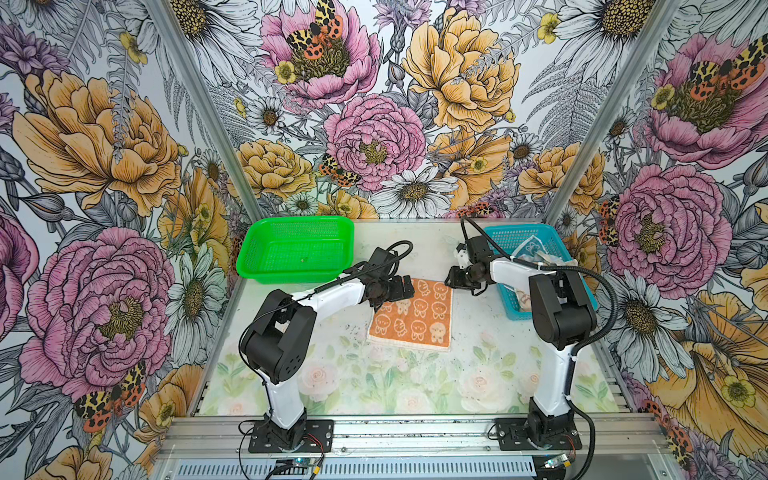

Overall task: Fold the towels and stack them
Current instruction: 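Grasp the towel's far edge with both grippers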

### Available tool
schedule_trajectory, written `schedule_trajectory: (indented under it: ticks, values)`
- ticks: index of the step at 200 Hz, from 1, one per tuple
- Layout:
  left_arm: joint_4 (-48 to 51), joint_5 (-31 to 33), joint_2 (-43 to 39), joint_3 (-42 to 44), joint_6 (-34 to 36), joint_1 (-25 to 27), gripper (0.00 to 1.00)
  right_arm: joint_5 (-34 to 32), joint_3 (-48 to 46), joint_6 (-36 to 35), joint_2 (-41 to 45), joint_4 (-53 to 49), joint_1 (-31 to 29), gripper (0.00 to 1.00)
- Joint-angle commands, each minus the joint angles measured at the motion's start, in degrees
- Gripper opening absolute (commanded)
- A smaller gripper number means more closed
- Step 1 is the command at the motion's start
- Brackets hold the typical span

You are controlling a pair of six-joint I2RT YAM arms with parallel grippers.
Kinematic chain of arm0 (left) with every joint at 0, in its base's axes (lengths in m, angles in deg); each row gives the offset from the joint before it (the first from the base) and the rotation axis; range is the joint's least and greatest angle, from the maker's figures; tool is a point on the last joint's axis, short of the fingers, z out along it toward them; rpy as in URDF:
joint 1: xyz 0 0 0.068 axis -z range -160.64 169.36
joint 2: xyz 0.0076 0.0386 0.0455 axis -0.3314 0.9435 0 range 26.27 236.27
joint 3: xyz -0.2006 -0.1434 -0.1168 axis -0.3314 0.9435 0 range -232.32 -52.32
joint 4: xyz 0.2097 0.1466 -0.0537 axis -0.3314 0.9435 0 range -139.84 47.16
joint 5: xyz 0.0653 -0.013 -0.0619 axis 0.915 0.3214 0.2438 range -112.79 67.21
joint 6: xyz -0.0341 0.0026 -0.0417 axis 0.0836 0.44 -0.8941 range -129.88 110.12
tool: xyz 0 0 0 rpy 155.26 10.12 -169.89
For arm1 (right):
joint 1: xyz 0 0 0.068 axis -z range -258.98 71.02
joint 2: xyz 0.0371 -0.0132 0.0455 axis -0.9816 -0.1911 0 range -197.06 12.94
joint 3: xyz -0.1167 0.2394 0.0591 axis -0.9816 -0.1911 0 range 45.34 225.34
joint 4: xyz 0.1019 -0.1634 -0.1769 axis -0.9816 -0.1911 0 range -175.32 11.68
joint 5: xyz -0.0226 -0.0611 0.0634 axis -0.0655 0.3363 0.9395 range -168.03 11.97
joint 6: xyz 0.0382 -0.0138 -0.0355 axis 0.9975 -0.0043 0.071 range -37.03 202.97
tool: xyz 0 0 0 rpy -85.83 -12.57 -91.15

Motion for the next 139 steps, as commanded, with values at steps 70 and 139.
schedule_trajectory:
  ticks: [70, 139]
  values:
    - [0.4, 0.5, -0.8, 0.9, 0.9, -0.3, 0.99, -2.2, 2.8, -0.7, -3.1, -3.0, -0.1, 0.0]
    - [2.2, 0.7, 3.5, -6.0, 2.6, -2.3, 0.99, -6.2, 15.8, -8.9, -8.7, -10.9, 1.6, 0.0]
